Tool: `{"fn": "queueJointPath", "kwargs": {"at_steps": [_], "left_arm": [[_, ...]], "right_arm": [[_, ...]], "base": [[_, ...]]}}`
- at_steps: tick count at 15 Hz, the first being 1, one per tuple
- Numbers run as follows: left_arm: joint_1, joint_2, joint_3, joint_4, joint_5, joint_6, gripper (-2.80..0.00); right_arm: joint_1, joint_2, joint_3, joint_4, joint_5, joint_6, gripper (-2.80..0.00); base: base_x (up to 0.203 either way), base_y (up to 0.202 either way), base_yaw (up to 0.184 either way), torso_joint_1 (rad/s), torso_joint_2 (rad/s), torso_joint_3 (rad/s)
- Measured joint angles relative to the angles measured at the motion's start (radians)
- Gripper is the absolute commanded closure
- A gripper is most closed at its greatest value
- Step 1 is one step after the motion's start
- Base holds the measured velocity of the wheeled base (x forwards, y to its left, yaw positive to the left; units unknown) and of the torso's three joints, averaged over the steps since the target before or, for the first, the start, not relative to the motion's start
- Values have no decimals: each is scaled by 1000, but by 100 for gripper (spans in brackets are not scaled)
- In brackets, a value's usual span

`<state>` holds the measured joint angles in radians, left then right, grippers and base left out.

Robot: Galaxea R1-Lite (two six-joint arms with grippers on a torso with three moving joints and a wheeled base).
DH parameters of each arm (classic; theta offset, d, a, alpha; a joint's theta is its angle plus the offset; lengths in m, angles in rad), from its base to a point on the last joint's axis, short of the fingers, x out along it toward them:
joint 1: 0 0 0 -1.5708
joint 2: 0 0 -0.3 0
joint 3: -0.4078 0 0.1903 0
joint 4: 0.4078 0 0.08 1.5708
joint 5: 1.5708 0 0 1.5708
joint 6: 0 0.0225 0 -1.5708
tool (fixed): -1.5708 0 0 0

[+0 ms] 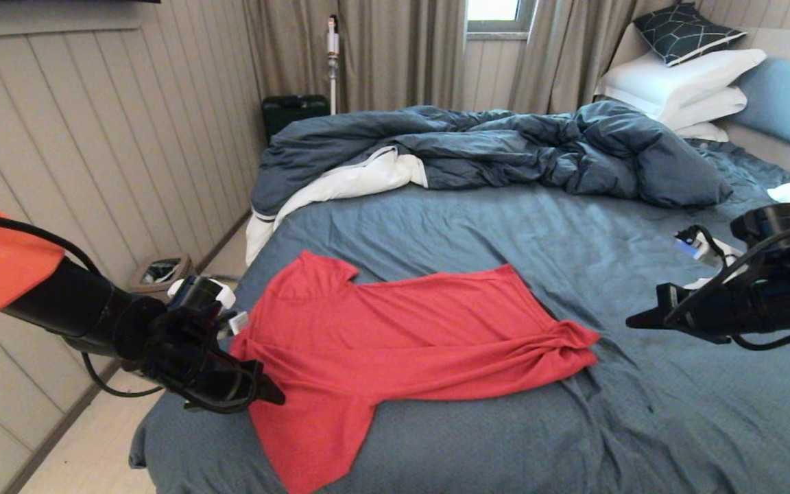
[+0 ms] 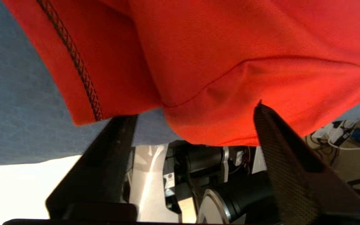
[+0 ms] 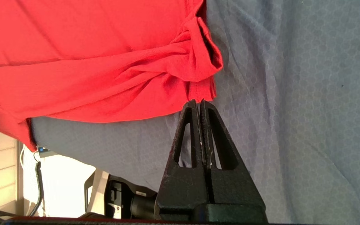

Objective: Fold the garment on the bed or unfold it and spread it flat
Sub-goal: Fold the red T-shirt

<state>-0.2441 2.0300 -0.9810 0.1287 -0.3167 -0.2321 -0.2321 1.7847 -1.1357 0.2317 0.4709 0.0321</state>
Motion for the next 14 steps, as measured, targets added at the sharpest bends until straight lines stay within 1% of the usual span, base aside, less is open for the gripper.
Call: {"fn": "queueJointPath", "kwargs": {"at_steps": [2, 4, 6, 7, 10, 11, 14], "left_arm": [[-18, -4, 26, 5, 1, -1, -280], [-39, -10, 58, -13, 21, 0, -280], [-46, 0, 60, -38, 30, 2, -280], [-52, 5, 56, -43, 46, 2, -280], [-65, 25, 43, -49, 150, 14, -280], [-65, 34, 40, -49, 161, 19, -280], [-66, 58, 30, -51, 163, 19, -280]], "right_arm": [[-2, -1, 1, -1, 1, 0, 0], [-4, -1, 3, -10, 3, 0, 0], [-4, -3, 13, -38, 8, 0, 0], [-6, -4, 16, -44, 8, 0, 0], [-14, -7, 19, -46, 13, 0, 0], [-18, -8, 19, -46, 21, 0, 0], [-26, -8, 19, -46, 34, 0, 0]], "base": [[0, 0, 0, 0, 0, 0], [0, 0, 0, 0, 0, 0], [0, 0, 0, 0, 0, 0], [0, 0, 0, 0, 0, 0], [0, 0, 0, 0, 0, 0], [0, 0, 0, 0, 0, 0], [0, 0, 0, 0, 0, 0]]}}
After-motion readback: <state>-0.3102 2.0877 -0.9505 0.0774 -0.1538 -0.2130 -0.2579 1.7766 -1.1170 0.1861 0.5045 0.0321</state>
